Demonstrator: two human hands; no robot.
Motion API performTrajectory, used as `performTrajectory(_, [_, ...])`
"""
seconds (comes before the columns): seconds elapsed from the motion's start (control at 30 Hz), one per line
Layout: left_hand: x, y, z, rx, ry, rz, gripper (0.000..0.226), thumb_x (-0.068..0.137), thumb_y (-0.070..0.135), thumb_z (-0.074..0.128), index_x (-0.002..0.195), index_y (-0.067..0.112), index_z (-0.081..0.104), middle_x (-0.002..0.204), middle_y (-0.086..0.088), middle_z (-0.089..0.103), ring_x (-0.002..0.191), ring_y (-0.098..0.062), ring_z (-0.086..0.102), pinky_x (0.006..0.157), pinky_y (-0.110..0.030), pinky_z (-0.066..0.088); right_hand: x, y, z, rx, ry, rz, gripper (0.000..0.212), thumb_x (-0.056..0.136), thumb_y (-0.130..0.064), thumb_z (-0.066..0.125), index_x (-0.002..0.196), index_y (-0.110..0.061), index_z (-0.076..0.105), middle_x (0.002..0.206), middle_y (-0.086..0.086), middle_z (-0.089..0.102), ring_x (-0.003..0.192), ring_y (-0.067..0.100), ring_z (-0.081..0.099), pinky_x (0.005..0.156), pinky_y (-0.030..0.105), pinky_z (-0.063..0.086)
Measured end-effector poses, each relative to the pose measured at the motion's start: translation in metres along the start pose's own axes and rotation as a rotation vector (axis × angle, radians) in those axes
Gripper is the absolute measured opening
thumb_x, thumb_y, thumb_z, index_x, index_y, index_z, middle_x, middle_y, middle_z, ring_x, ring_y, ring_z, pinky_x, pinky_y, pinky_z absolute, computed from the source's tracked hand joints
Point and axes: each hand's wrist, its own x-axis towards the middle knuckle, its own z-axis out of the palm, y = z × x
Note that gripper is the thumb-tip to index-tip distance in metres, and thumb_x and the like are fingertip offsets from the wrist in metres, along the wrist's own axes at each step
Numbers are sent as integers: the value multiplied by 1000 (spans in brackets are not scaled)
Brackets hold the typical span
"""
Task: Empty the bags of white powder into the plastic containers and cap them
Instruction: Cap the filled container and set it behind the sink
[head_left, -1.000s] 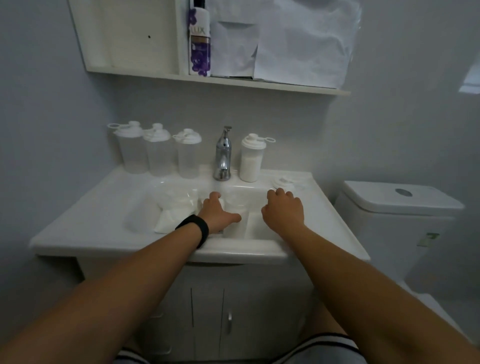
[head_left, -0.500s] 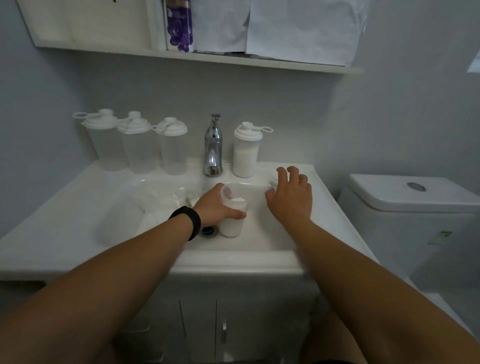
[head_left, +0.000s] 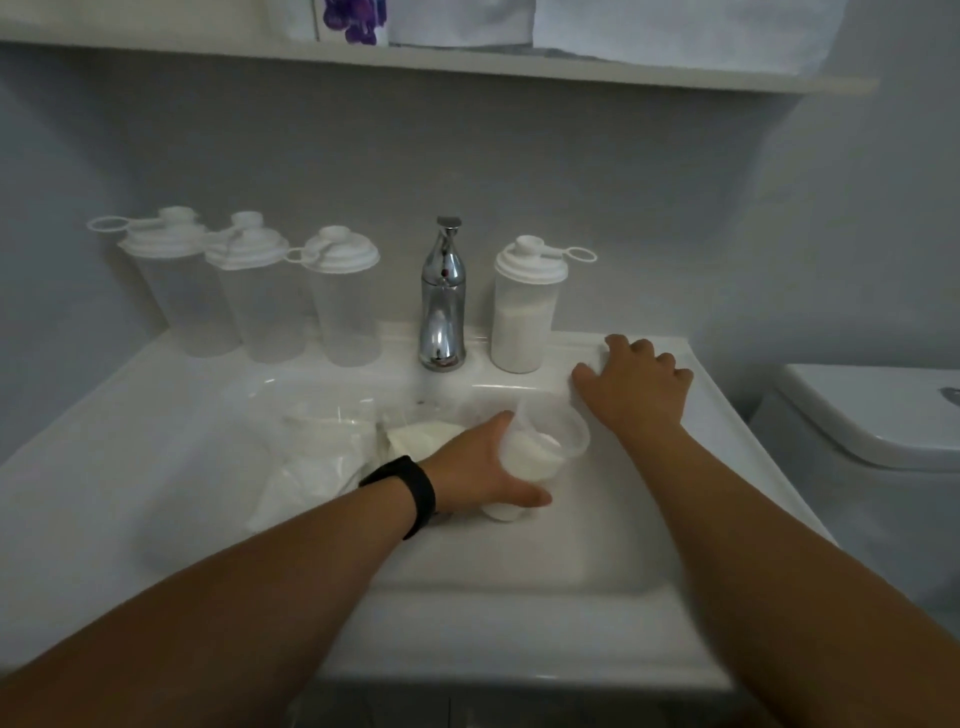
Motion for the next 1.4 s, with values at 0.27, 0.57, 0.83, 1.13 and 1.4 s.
performTrajectory(0.27, [-9,3,-13,-71,10,36,79,68,49,92,137,43,54,126,23,65,115,1,61,99,-27,50,-20,-4,-16,376,-22,-87,64,90,-64,55,142,-26,53,132,5,65,120,28,59,97,38,45])
performTrajectory(0.57, [-19,10,-19,-263,51,51,64,79,39,87,134,42,56,120,15,72,109,-5,68,96,-32,56,-51,-20,-34,916,-167,-276,32,94,-50,66,122,-35,70,111,-17,69,101,-7,61,82,8,41])
performTrajectory(0.83, [-18,8,-18,-147,89,10,63,76,41,89,130,36,57,115,15,71,105,-4,67,95,-31,56,-47,-17,-34,745,-299,-403,37,91,-58,65,120,-37,70,117,-19,68,109,-1,60,97,25,46])
performTrajectory(1.13, [-23,17,-21,40,262,79,63,71,46,89,120,33,52,102,16,65,89,1,63,68,-17,47,-49,-18,-30,787,-229,-482,51,81,-71,69,122,-41,64,116,-18,67,106,0,60,86,22,45])
performTrajectory(1.4, [-27,18,-23,47,181,96,67,72,41,89,125,34,50,109,16,64,95,0,63,75,-22,51,-52,-18,-38,708,-129,-601,53,81,-71,65,124,-39,65,121,-22,66,110,-1,59,92,20,47])
